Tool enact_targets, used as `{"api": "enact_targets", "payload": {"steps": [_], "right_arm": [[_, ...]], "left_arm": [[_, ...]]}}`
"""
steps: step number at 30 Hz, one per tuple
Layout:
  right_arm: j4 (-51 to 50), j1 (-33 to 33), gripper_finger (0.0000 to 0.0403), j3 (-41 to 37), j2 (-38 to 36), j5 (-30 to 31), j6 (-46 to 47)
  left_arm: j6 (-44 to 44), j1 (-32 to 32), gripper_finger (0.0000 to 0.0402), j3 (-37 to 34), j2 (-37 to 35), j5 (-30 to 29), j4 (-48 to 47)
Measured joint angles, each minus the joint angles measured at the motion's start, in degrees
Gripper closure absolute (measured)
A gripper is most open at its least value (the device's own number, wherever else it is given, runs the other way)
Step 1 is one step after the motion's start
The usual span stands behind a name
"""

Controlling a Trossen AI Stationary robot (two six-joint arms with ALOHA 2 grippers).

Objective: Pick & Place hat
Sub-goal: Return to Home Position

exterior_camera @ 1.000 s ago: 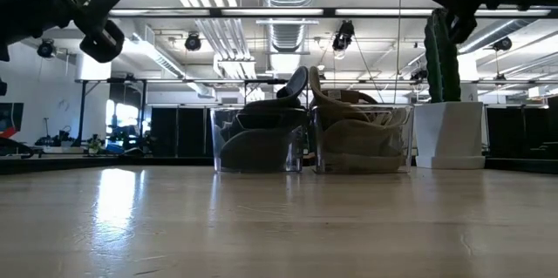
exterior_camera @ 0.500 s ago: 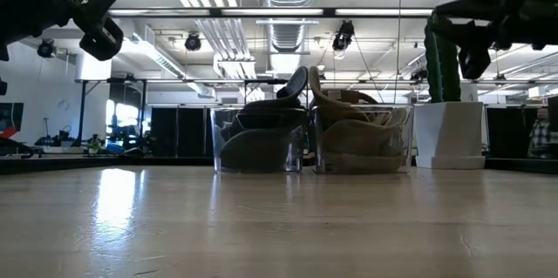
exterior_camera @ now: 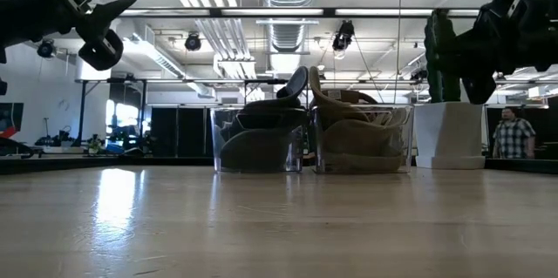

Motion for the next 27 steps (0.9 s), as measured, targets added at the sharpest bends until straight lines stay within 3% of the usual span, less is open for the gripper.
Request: {"api": "enact_targets", "payload": {"steps": [13, 24, 27], "right_arm": [[-0.1, 0.0, 0.0271, 0.0, 1.7, 0.2, -3.3], [0.0, 0.0, 0.0271, 0.0, 1.6, 0.2, -3.3], [-0.1, 0.0, 0.0271, 0.0, 1.6, 0.2, -3.3]], "left_arm": [[0.0, 0.0, 0.0259, -0.8, -0.8, 0.0, -0.1], [-0.7, -0.1, 0.0259, -0.9, -5.7, 1.5, -7.1], [4.3, -0.1, 0.0259, -1.0, -5.7, 3.2, -9.0]]}}
